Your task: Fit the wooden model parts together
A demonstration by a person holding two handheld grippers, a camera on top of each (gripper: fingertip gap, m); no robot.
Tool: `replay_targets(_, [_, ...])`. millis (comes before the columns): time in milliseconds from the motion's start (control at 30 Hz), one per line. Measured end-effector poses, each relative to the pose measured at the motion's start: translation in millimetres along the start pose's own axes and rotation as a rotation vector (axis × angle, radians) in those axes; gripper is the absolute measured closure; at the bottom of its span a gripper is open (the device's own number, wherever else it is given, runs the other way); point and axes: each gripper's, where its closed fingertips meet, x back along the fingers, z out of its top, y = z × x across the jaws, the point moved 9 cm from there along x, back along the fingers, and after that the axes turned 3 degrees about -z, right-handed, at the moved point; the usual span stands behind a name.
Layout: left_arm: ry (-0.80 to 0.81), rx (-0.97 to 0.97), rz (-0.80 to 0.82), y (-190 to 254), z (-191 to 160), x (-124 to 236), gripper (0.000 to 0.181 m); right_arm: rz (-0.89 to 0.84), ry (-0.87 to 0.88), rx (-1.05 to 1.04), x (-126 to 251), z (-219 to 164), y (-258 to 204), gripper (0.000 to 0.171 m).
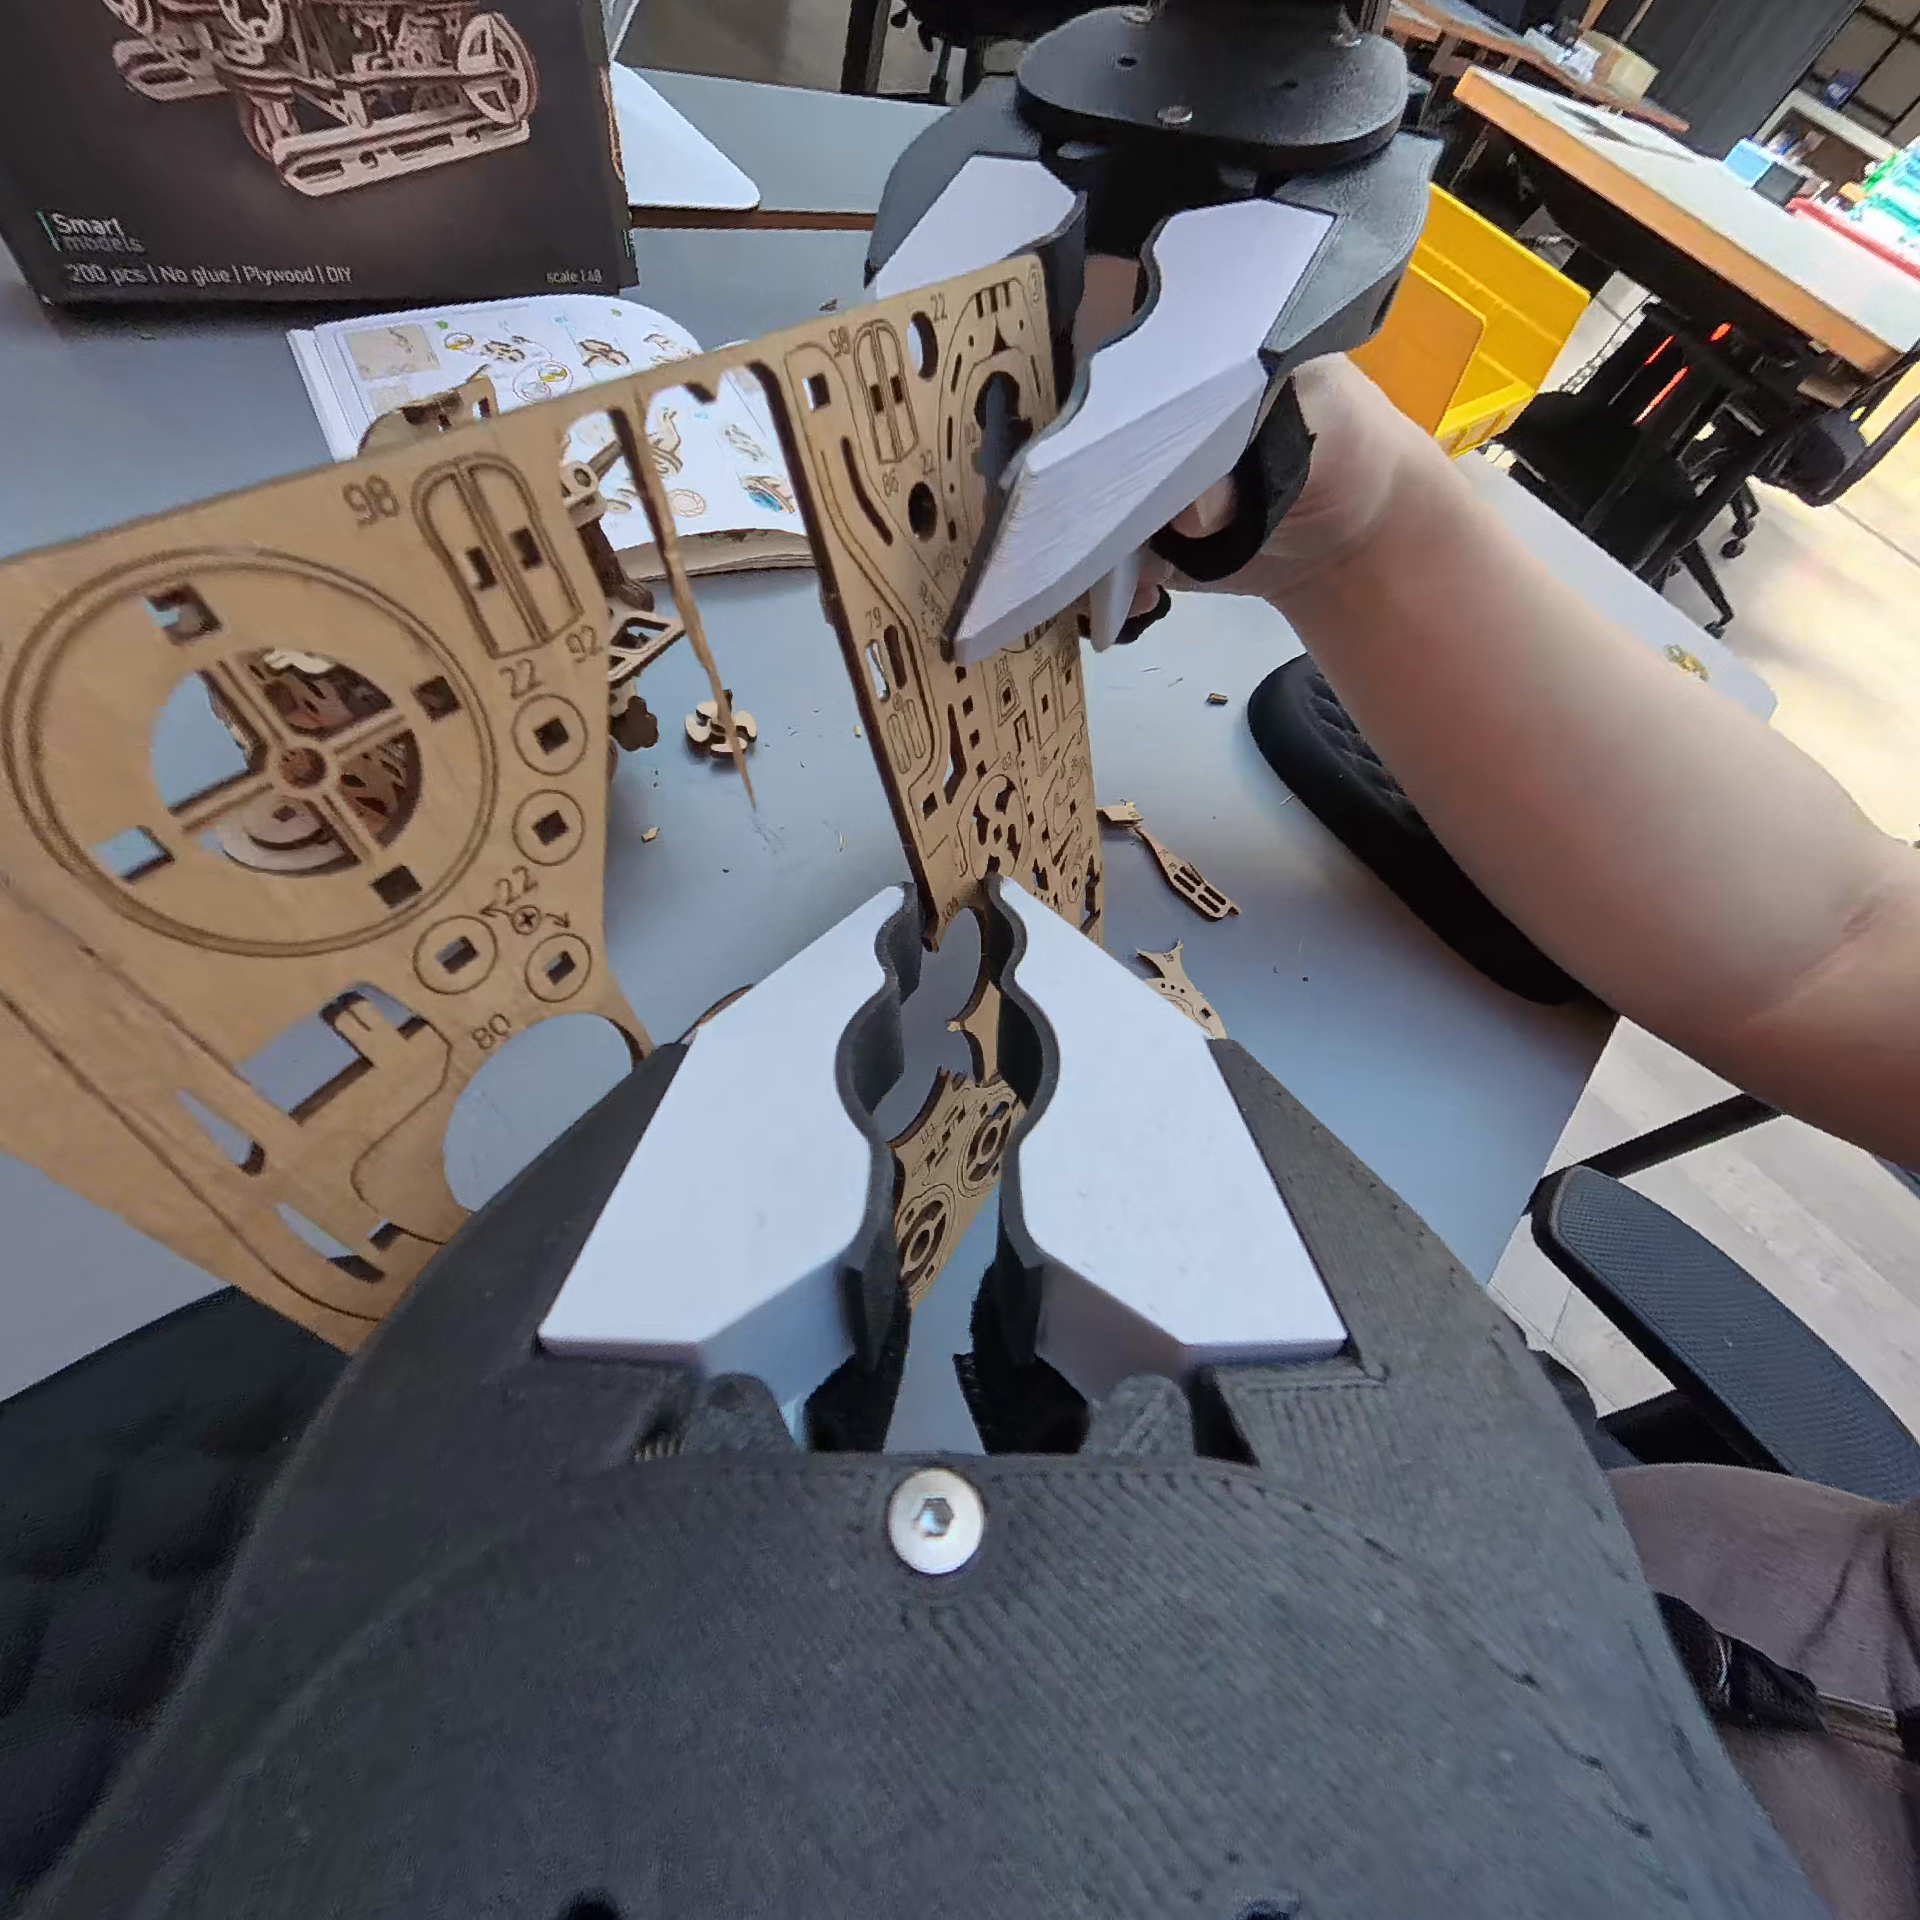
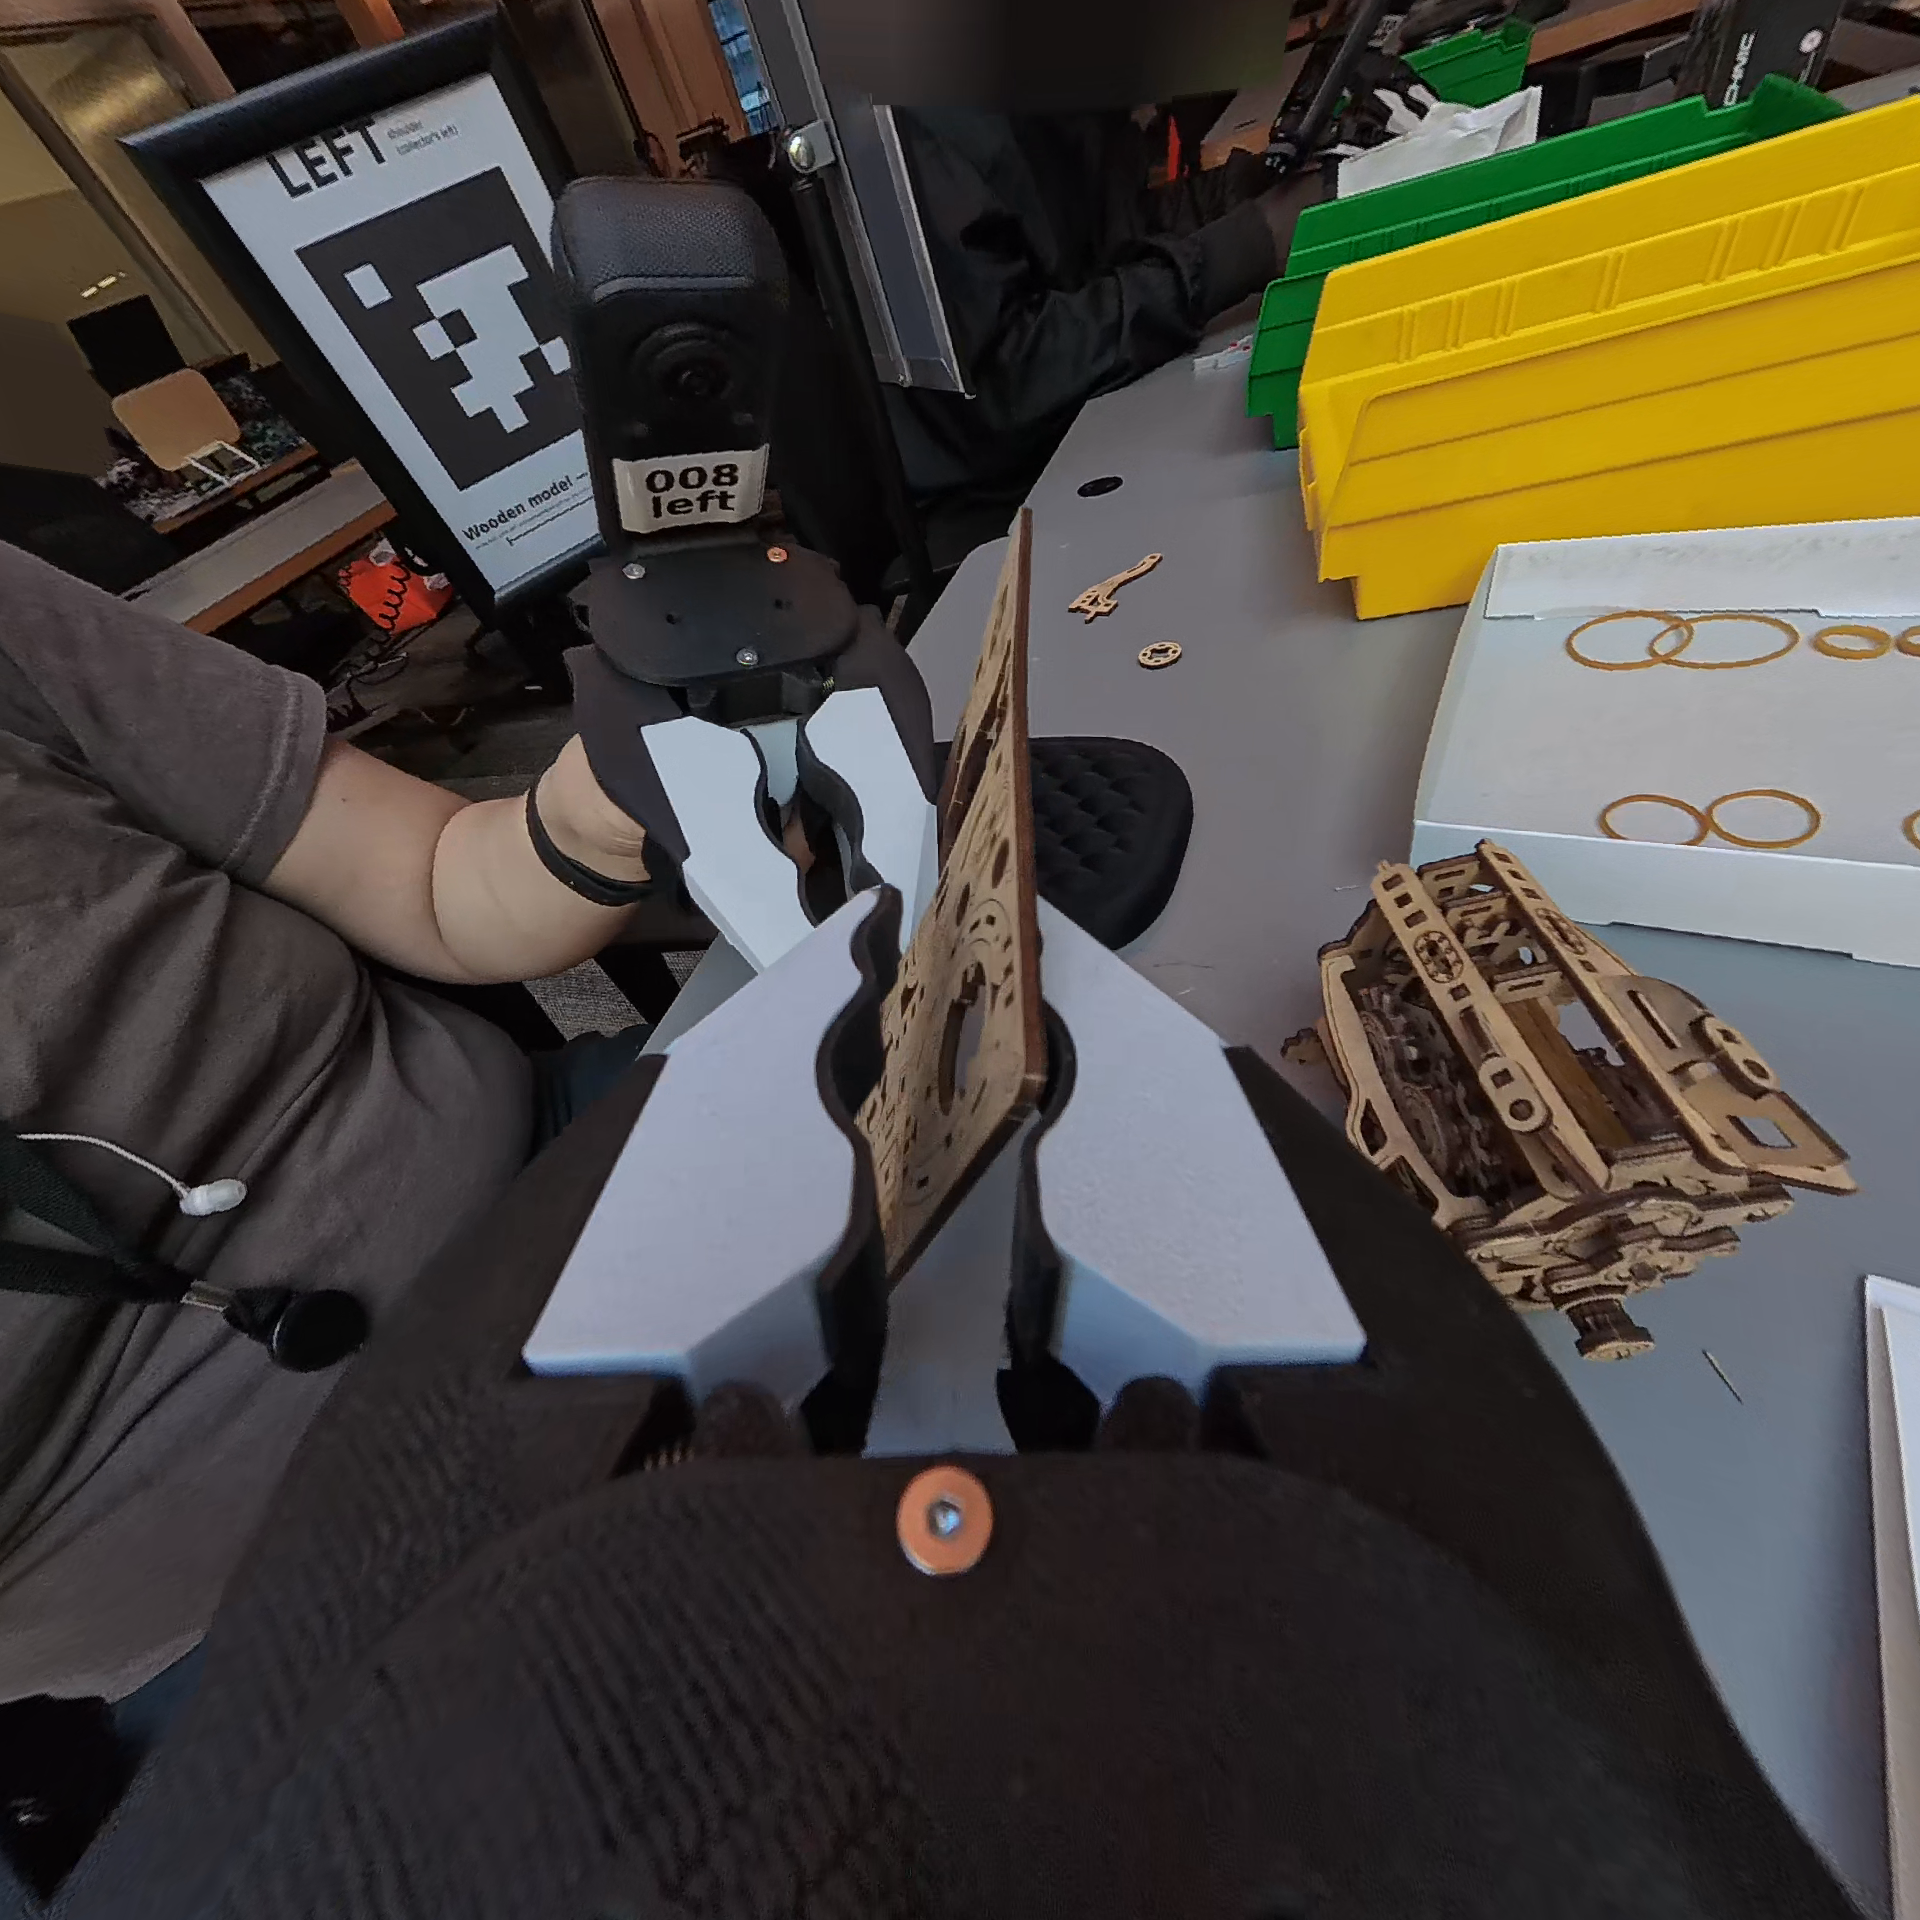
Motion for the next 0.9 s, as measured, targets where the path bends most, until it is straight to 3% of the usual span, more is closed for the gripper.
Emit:
replay_targets(33, [0.002, 0.000, -0.003, -1, 0, 0, 0.173, -0.014, -0.014, -0.017, -1, -1, 0, 0.147])
replay_targets(100, [0.005, -0.013, 0.012, -3, -1, 0, 0.172, -0.048, -0.064, -0.051, -3, -4, 0, 0.134])
replay_targets(200, [0.011, -0.044, 0.033, -3, -2, 0, 0.171, -0.052, -0.154, -0.108, -11, -14, -3, 0.133])
replay_targets(300, [0.010, -0.065, 0.044, -4, -2, 1, 0.170, -0.074, -0.116, -0.142, -13, -15, -3, 0.152])
replay_targets(433, [0.018, -0.084, 0.040, -3, -2, 0, 0.171, -0.049, -0.081, -0.238, -13, -16, -1, 0.150])
replay_targets(633, [0.024, -0.112, 0.036, -3, -2, 1, 0.170, -0.006, -0.098, -0.228, -14, -18, -3, 0.167])
replay_targets(900, [0.013, -0.106, -0.003, -1, -2, 3, 0.170, 0.026, -0.096, -0.196, -14, -18, -7, 0.170])
